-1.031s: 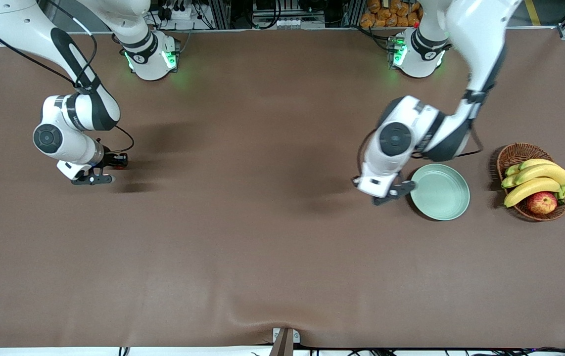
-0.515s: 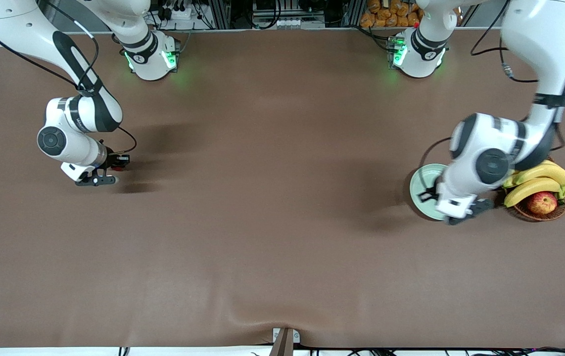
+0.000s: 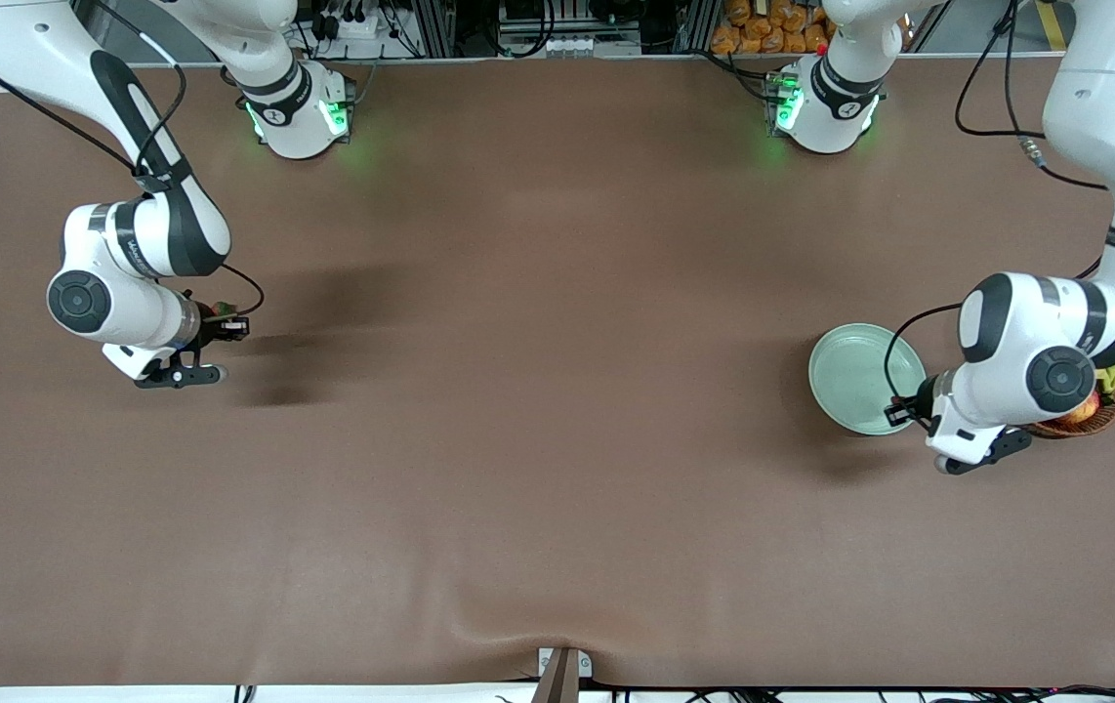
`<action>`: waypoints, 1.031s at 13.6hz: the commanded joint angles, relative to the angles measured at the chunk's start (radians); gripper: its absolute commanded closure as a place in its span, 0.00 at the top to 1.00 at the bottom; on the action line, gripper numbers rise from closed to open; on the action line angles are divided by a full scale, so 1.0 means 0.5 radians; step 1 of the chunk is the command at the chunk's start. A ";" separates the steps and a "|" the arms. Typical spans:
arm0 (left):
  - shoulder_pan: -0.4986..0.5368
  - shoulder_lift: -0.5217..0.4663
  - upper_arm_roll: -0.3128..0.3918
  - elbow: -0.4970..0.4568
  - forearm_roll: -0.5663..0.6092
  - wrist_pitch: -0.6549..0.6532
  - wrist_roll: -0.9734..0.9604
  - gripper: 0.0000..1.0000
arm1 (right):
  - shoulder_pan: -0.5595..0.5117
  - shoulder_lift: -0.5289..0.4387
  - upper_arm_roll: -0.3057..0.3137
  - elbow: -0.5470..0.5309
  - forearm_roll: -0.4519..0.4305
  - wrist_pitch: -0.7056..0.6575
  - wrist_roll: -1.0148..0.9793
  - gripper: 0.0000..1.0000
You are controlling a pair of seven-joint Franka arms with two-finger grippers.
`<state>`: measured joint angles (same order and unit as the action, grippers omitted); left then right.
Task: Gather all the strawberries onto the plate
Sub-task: 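Carry the strawberry with the left gripper onto the green plate, release, then grasp a second strawberry with the right gripper and lift it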
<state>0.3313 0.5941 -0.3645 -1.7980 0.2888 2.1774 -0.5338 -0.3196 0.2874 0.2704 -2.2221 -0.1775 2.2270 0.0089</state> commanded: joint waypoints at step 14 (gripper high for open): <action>0.003 -0.090 -0.163 -0.006 0.014 -0.179 -0.180 1.00 | -0.373 0.173 0.002 -0.026 0.021 0.160 -0.413 0.69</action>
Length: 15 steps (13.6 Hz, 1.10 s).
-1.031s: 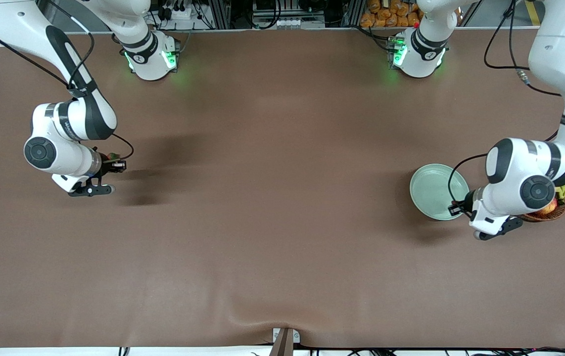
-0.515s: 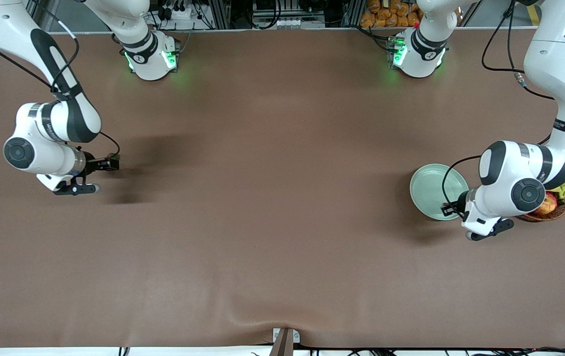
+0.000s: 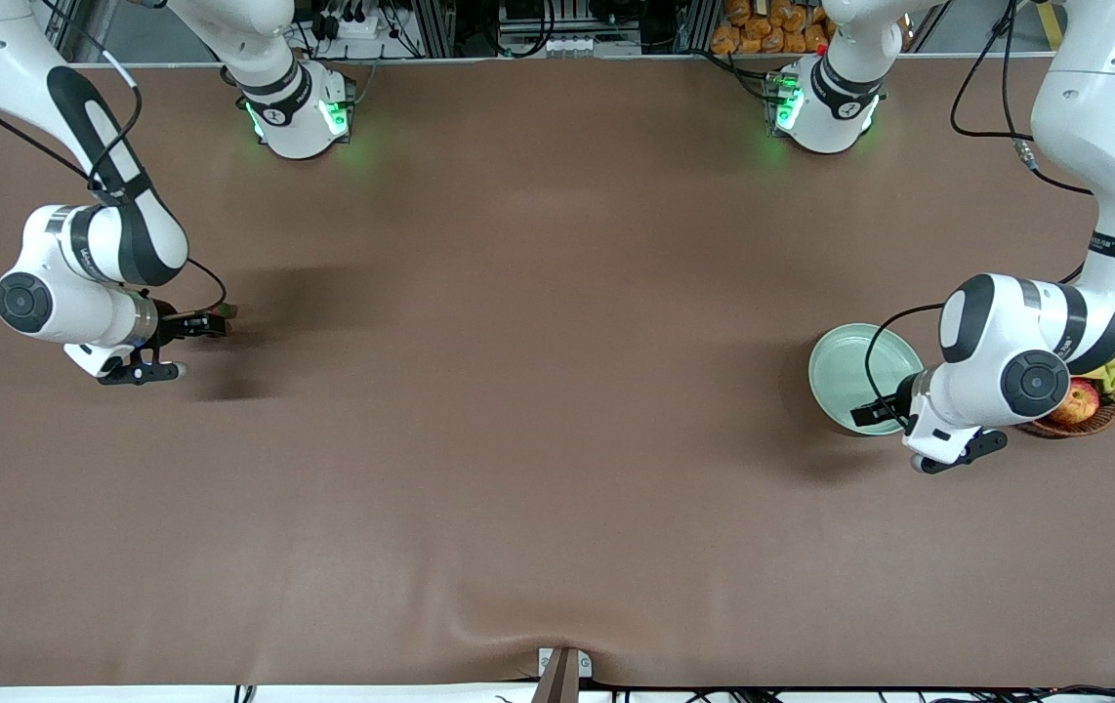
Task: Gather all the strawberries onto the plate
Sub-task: 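Grasp a second strawberry with the right gripper and lift it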
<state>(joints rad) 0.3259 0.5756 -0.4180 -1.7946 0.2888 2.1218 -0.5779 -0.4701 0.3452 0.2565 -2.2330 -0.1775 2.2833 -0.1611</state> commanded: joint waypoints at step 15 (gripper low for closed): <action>-0.001 -0.074 -0.410 0.000 0.018 -0.188 -0.703 1.00 | 0.463 0.070 0.321 0.594 0.581 -0.508 0.640 0.00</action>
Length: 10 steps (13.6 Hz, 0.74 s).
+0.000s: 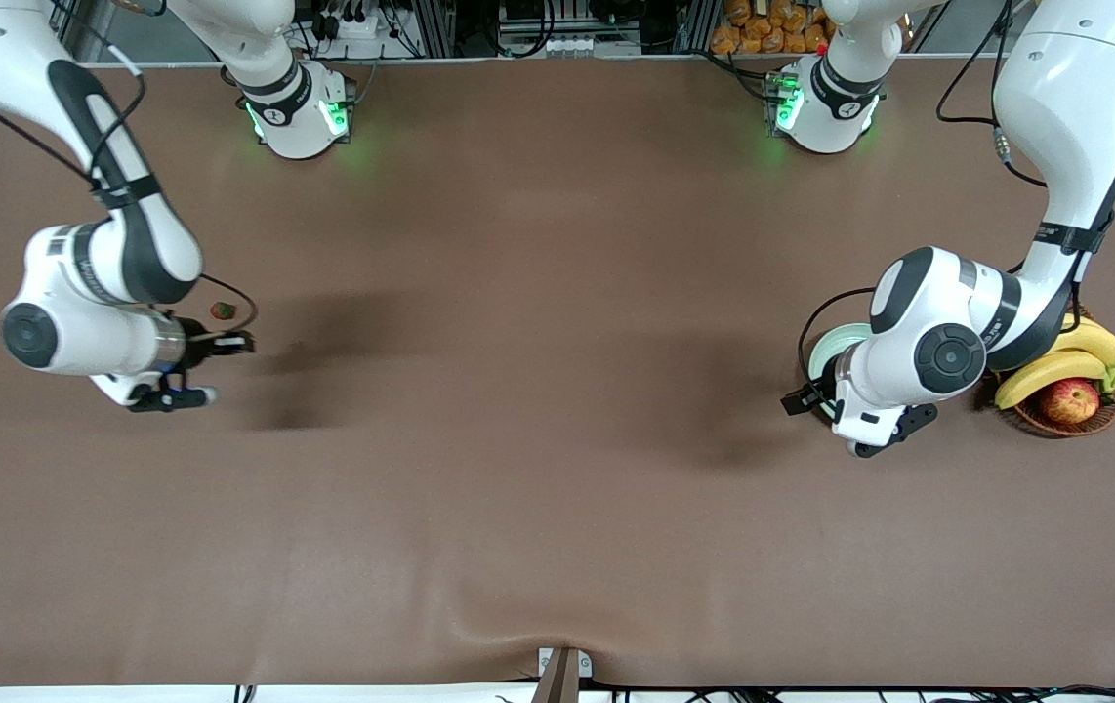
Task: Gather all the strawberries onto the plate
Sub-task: 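Grasp a second strawberry with the right gripper and lift it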
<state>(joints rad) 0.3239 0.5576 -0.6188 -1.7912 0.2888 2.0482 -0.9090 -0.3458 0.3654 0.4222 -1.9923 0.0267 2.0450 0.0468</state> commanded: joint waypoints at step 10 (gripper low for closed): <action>0.000 -0.035 -0.008 -0.010 0.021 -0.038 -0.066 1.00 | 1.396 0.689 -0.010 0.830 0.425 0.744 1.942 0.00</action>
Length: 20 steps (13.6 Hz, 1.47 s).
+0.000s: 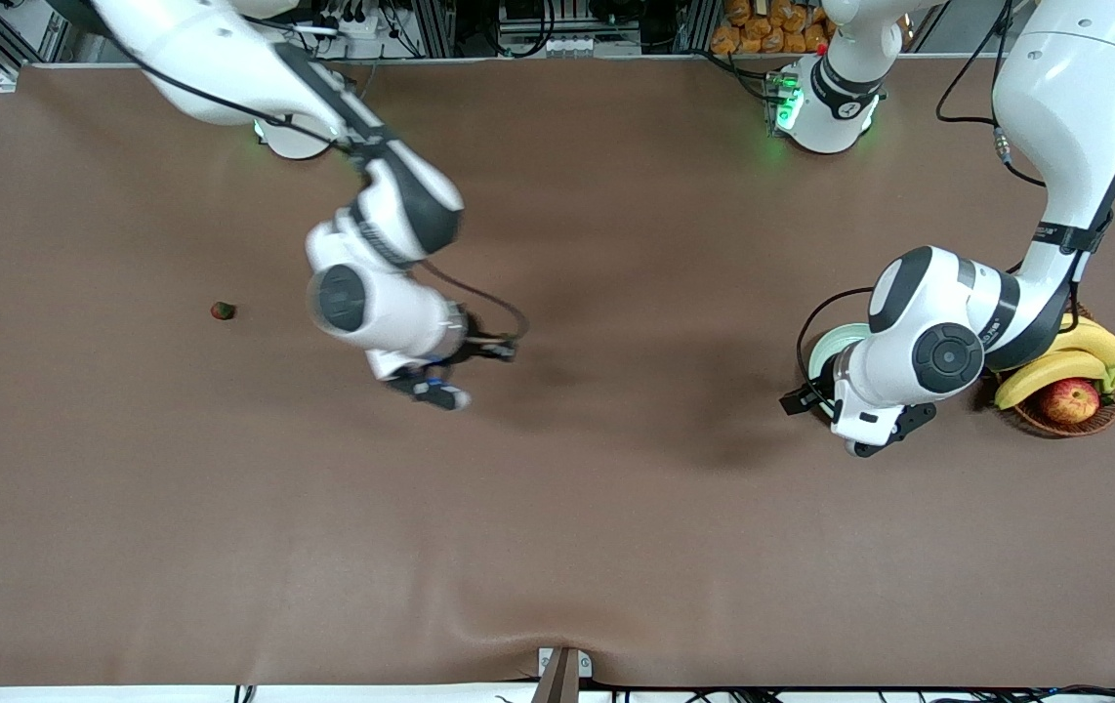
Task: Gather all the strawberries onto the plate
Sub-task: 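Grasp a second strawberry with the right gripper and lift it, then set the strawberry mid-table with the right gripper while the left gripper returns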
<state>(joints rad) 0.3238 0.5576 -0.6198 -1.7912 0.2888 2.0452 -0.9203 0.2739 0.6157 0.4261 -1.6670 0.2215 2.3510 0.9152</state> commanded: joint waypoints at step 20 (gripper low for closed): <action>-0.227 0.011 -0.003 -0.007 0.015 -0.028 -0.371 1.00 | 0.119 0.343 -0.042 0.475 -0.056 0.095 0.269 1.00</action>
<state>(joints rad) 0.2582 0.5649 -0.6205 -1.7971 0.2888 2.0417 -1.0396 0.4136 0.8423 0.3905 -1.4031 0.2101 2.5103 1.1387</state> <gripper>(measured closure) 0.000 0.000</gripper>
